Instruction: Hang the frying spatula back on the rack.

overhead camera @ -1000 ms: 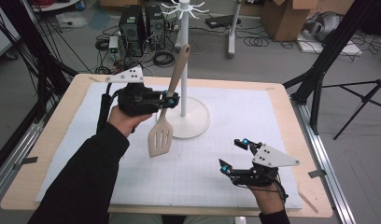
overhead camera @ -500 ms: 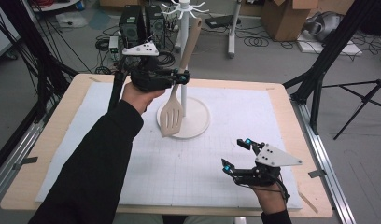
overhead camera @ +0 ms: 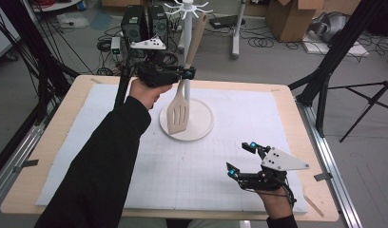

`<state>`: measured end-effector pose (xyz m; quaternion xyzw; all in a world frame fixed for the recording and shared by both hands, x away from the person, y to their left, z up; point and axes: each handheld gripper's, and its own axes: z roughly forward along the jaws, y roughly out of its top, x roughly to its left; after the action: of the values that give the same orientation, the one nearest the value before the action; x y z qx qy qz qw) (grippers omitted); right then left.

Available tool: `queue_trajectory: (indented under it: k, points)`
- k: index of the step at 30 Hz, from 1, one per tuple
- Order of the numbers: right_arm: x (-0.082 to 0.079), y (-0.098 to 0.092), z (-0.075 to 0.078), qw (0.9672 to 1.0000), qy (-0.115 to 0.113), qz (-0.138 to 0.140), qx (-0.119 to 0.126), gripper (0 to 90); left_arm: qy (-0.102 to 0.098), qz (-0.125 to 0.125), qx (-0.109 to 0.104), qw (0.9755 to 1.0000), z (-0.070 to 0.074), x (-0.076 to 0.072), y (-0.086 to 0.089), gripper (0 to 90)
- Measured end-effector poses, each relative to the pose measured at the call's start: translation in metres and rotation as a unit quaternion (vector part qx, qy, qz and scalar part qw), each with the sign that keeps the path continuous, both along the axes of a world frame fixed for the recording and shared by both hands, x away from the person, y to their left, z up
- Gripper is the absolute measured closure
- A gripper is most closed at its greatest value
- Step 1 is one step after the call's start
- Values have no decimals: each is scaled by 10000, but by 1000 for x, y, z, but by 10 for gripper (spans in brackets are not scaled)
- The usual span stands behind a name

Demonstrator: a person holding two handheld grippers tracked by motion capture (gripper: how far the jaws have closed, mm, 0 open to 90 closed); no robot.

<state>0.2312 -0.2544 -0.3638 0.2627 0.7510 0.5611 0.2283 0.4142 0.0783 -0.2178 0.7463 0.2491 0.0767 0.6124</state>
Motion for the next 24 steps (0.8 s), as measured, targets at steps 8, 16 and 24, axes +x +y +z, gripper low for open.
queue_trajectory:
  k: [8,16,24]
  points:
    - [0,2,-1,10000,-18,22,-22,185,122,81,76,9999,-5,4,1,781]
    - [-1,2,-1,10000,-25,17,-30,185,-151,460,126,9987,-15,-7,4,556]
    - [0,2,-3,10000,19,-27,-54,185,-448,446,48,9980,-29,-28,25,330]
